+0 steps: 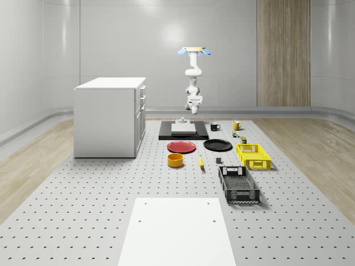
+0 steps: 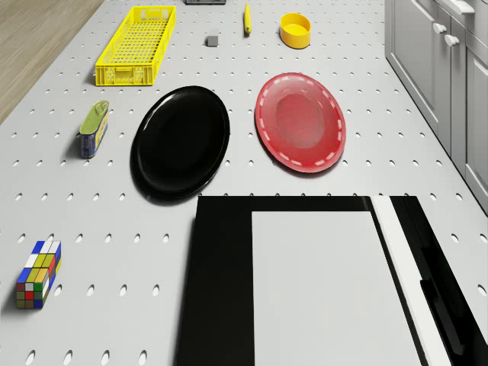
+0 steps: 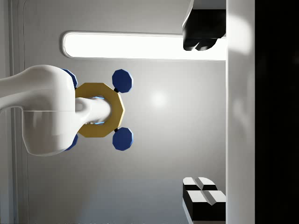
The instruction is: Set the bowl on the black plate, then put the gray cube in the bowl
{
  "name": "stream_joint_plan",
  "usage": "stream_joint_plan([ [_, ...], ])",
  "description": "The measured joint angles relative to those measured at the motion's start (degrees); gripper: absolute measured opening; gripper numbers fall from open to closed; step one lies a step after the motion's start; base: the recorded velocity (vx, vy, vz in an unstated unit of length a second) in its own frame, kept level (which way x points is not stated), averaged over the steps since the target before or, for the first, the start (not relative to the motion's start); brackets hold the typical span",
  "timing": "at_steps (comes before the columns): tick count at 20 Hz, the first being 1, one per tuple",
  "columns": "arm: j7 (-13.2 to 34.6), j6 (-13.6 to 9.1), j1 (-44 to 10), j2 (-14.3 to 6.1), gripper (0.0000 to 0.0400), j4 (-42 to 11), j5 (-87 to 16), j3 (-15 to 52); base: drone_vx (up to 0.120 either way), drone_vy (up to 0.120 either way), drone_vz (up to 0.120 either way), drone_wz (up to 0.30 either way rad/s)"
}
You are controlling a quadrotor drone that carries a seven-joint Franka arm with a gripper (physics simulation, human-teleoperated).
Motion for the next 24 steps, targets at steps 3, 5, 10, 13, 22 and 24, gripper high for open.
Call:
stream_joint_plan([
  [3, 0.08, 0.13, -0.14, -0.09, 0.0400, -0.10, -0.63, 0.45, 0.120, -0.120, 0.000, 0.000],
  [5, 0.16, 0.23, -0.28, -0.16, 0.0400, -0.18, -1.27, 0.91, 0.120, -0.120, 0.000, 0.000],
  [10, 0.55, 0.47, -0.93, -0.35, 0.0400, -0.47, -4.22, 3.01, 0.120, -0.120, 0.000, 0.000],
  [13, 1.01, 0.66, -1.68, -0.52, 0.0400, -0.87, -7.62, 5.42, 0.120, -0.120, 0.000, 0.000],
  [22, 5.46, 2.02, -8.04, -2.53, 0.0400, -9.01, -35.32, 24.37, 0.120, -0.089, 0.000, 0.000],
  [24, 7.99, 2.53, -10.94, -3.77, 0.0400, -14.57, -46.75, 31.51, 0.120, 0.000, 0.000, 0.000],
])
